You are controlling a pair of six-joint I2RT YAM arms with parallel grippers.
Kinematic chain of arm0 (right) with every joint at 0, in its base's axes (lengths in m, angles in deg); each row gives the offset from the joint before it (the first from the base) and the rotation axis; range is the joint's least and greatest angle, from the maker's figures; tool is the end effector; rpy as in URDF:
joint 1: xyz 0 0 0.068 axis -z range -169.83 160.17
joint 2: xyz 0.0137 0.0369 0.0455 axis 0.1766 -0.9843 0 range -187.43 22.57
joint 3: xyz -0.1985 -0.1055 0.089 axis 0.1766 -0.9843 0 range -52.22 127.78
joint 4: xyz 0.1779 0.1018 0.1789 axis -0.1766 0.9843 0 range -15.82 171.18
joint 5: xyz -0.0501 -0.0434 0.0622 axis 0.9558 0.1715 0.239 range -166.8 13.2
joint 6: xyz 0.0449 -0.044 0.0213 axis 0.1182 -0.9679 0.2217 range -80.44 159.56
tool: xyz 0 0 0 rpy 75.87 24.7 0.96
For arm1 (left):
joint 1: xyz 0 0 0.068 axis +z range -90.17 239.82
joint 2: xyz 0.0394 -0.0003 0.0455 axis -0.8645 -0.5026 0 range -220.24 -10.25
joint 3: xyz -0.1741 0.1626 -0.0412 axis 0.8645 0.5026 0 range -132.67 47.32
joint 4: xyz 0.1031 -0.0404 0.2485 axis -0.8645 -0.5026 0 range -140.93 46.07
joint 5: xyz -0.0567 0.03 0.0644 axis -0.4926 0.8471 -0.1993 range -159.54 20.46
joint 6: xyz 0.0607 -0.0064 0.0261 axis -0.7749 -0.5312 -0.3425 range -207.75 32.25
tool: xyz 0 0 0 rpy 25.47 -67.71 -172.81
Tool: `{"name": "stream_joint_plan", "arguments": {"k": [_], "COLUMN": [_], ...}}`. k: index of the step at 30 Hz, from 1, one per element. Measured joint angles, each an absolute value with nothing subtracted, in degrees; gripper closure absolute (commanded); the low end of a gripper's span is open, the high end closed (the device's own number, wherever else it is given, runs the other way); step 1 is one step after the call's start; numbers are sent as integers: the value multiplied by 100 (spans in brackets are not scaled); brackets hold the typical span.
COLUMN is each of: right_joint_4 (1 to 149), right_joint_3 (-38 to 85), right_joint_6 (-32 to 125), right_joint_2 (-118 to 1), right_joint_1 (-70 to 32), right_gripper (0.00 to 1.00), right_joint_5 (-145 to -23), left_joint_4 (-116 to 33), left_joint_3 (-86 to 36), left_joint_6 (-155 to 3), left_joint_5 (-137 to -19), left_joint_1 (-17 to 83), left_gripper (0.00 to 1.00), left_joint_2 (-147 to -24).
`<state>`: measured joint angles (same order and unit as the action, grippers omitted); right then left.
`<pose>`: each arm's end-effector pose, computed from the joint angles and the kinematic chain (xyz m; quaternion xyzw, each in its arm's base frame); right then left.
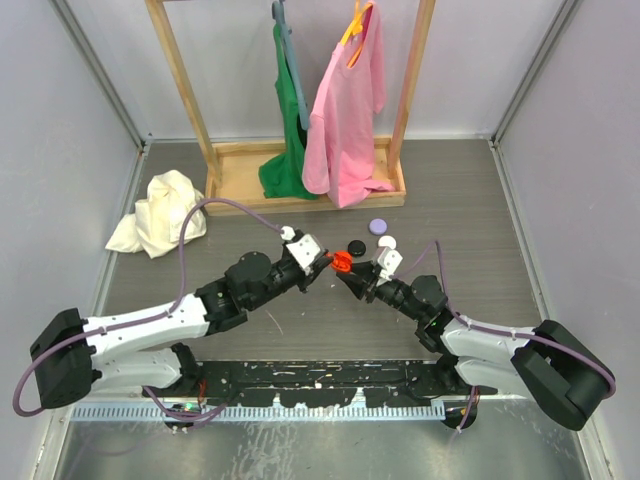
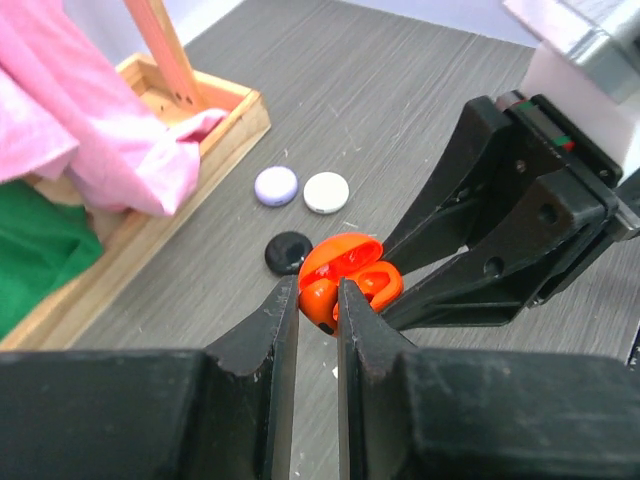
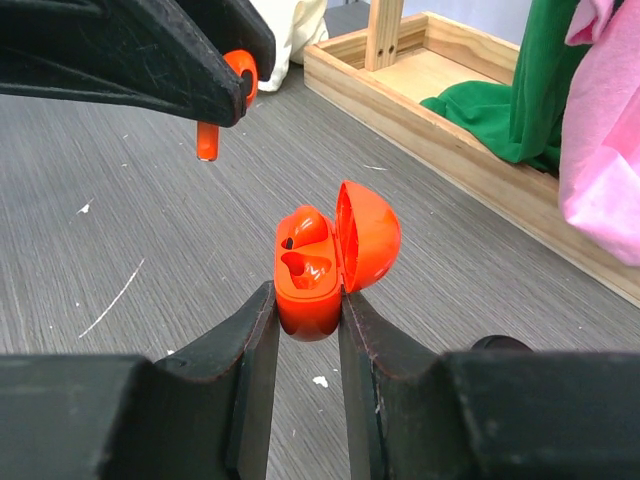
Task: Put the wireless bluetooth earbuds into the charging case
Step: Place the earbud in the charging case.
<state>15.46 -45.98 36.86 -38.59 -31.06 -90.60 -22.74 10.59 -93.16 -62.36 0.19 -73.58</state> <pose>0.1643 0.1607 0.1496 -0.3351 0.5963 0.3167 0.6572 0.1561 -0.2535 0.2477 0.3614 0.6451 -0.2648 0.6190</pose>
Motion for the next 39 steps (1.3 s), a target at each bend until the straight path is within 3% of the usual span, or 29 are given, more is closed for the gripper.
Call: {"name": "stream_joint_plan", "arguments": {"k": [17, 39], "right_joint_4": [1498, 1458], "right_joint_3": [-4598, -4598], "right_joint_6": [3780, 3800], "right_joint_2": [-3853, -3853], "right_joint_1": [-3106, -3102], "right_gripper": [99, 99], "right_joint_5": [-9255, -9299], "left_joint_4": [-1498, -1277], "left_joint_3": [1059, 1059], "left_joint_6": [-10306, -10824], "left_joint_5": [-6485, -6461], "left_joint_1": [-281, -296], "left_gripper": [100, 100], "left_joint_2": [-8243, -8249]}}
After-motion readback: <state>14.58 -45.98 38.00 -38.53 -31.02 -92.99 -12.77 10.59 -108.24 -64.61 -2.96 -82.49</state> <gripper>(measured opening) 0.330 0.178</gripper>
